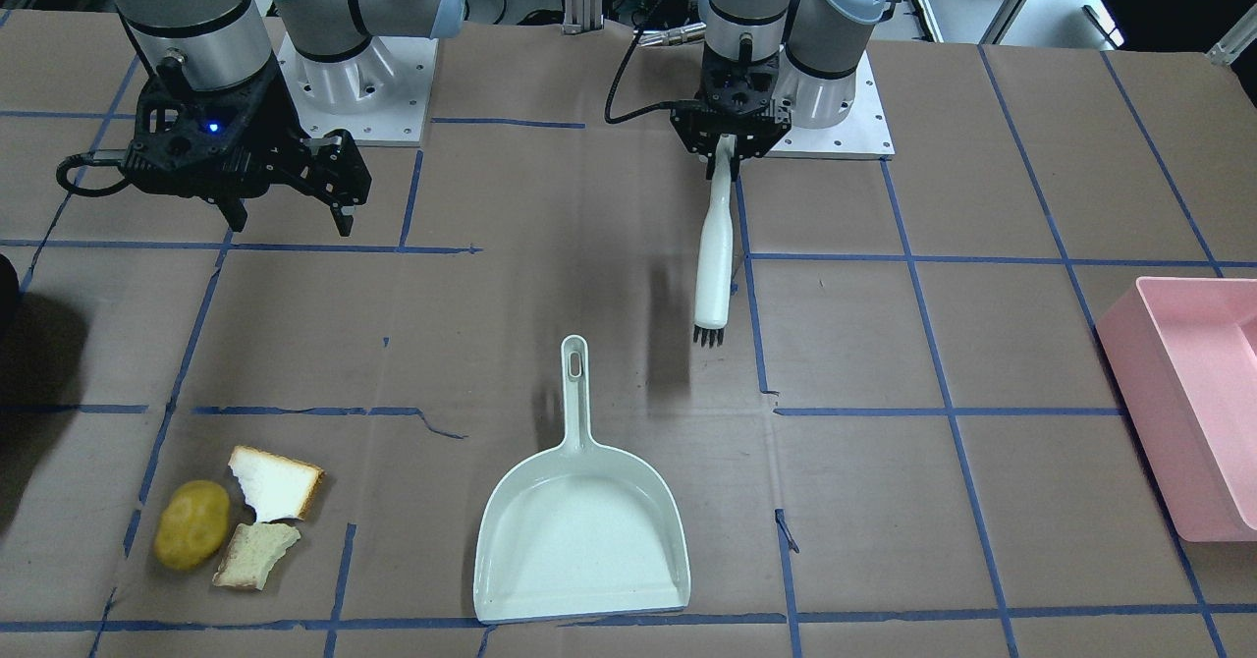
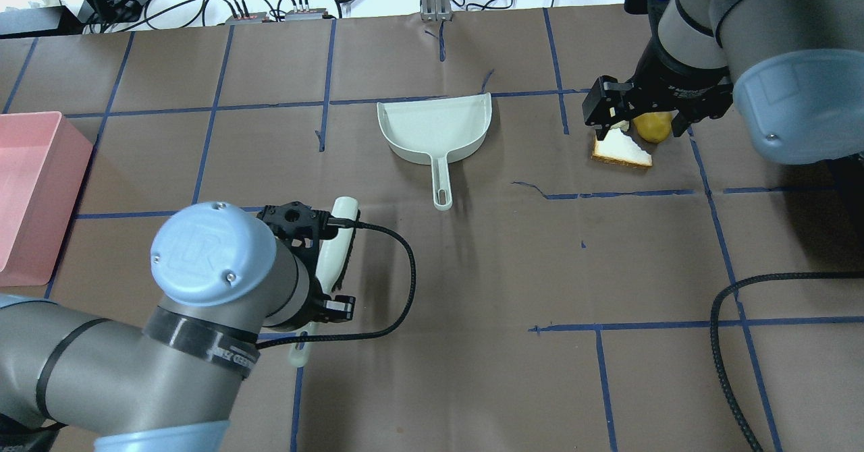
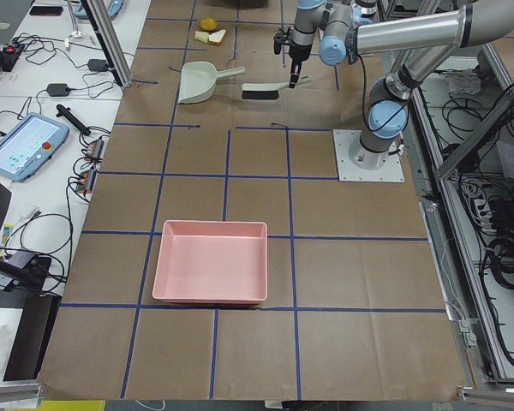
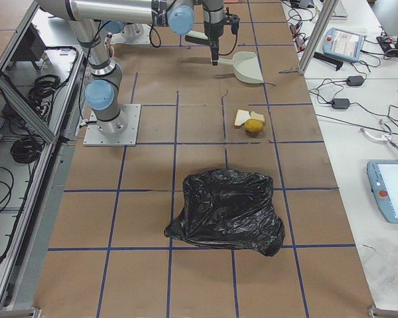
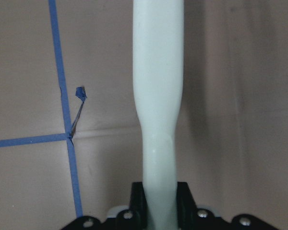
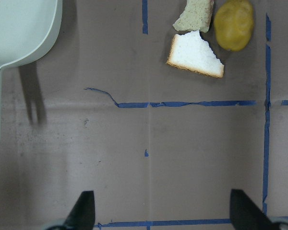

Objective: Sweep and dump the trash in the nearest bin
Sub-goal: 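Lift the brush with the left gripper and carry it farther from the robot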

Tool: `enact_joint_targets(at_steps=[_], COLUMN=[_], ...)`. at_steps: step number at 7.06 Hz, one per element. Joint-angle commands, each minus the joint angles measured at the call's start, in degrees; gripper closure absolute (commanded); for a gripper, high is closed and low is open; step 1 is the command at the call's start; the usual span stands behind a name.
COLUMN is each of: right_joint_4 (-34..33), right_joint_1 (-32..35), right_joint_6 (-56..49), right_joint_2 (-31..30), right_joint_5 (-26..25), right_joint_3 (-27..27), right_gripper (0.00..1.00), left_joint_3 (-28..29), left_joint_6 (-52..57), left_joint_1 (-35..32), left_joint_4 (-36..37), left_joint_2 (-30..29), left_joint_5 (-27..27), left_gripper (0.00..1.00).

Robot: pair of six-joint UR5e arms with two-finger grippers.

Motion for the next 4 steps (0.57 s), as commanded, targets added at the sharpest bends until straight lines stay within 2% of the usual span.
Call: enact_joint_targets(at_steps=[1, 2, 4], right_joint_4=[0.00, 0.00, -0.17], right_joint_1=[0.00, 0.00, 0.87], right_joint_6=[0.15, 0.15, 0.24], right_joint_2=[0.18, 0.44, 1.49], right_joint_5=[-0.04, 0.05, 0.75], right_joint_3=[-0.26, -0.44, -0.70], right_gripper=[0.00, 0.00, 0.00], left_joint_3=[4.89, 9.97, 17.19], left_joint_6=[7.69, 8.93, 13.15], left_joint_1=[8.07, 11.93, 15.99], left_joint_4=[-4.69, -8.55, -10.08], left_joint_2=[-1.45, -4.16, -11.53], left_joint_5=[-2.74, -5.11, -5.66], left_gripper=[0.96, 0.96, 0.96])
